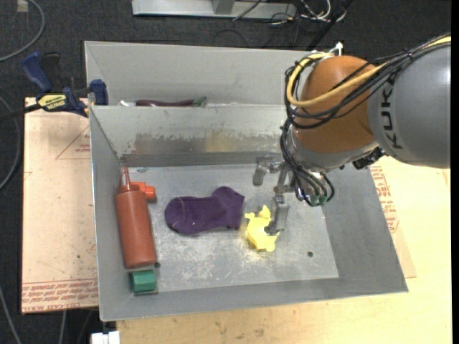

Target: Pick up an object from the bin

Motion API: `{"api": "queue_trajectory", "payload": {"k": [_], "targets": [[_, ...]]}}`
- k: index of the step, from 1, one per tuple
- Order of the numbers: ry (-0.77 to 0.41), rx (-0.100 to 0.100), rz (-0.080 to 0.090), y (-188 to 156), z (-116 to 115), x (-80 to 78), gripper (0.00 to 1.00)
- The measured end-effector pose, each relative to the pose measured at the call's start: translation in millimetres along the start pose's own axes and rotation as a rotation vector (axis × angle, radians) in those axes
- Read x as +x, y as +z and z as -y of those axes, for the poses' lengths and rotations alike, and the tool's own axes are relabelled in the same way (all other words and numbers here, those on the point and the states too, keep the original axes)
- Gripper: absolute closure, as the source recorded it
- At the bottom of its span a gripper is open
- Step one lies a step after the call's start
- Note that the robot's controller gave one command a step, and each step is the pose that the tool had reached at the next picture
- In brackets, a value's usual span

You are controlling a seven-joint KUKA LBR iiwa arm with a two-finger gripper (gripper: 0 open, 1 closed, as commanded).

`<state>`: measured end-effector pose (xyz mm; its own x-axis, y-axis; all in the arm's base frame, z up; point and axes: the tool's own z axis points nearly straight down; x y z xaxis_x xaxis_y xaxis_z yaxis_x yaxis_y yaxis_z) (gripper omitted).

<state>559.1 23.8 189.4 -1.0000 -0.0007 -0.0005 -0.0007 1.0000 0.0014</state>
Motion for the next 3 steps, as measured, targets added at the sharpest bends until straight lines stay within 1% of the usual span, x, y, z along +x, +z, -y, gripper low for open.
{"api": "queue_trajectory", "payload": {"k": [1, 2, 3], "targets": [[-0.041, 0.0, 0.009, 44, -30, -32.2, 0.0], [-0.218, -0.002, 0.0, 112, -107, -13.2, 1.0], [-0.218, -0.002, 0.0, 112, -106, -13.2, 1.0]]}}
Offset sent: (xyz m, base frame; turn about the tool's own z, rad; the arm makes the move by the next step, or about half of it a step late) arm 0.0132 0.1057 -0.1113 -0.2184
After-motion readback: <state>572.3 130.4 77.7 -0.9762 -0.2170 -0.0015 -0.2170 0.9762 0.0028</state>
